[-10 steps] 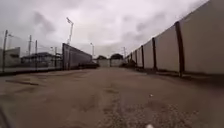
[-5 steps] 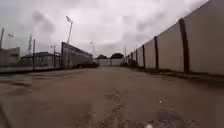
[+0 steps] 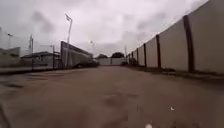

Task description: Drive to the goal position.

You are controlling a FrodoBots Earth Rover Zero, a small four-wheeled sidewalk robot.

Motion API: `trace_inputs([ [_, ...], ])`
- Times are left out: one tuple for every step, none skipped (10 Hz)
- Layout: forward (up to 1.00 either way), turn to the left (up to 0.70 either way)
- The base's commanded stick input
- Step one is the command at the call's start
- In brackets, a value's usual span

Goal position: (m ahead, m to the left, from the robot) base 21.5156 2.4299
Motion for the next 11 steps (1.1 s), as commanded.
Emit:
trace_inputs([
  [0.7,0.0],
  [0.7,0.0],
  [0.7,0.0],
  [0.7,0.0],
  [0.7,0.0],
  [0.7,0.0],
  [0.7,0.0],
  [0.7,0.0],
  [0.7,0.0],
  [0.7,0.0],
  [0.7,0.0],
])
